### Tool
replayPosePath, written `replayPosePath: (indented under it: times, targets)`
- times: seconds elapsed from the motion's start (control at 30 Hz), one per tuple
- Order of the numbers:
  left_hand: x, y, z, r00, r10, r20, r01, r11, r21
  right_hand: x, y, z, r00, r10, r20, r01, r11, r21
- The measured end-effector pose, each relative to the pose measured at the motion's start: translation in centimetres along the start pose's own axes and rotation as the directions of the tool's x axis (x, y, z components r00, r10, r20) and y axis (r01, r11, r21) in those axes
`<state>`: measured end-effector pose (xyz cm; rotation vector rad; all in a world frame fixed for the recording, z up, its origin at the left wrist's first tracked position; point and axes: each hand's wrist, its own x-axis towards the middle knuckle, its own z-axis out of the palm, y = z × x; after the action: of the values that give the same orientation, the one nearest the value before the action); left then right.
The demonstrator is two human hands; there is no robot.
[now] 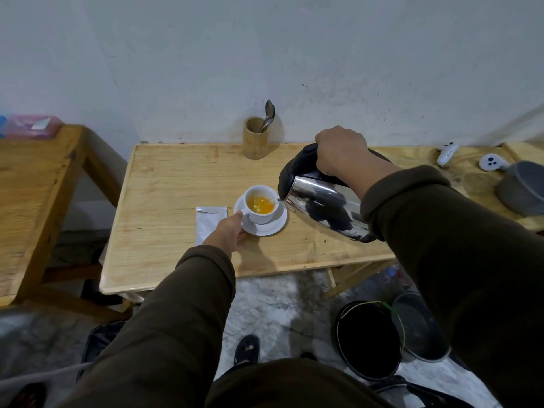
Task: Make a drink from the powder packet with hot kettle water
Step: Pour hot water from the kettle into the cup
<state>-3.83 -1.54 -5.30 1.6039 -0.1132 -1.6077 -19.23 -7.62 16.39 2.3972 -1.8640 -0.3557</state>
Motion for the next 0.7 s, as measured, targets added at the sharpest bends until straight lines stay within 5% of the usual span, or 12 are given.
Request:
replayPosePath:
  times: [0.7]
  targets:
    - [-0.1, -0.2, 0.1, 1.000, 0.018, -0.011, -0.018, 0.999, 0.026, 0.5, 1.0, 0.8, 1.000, 0.007, 0.022, -0.008, 0.998, 0.066]
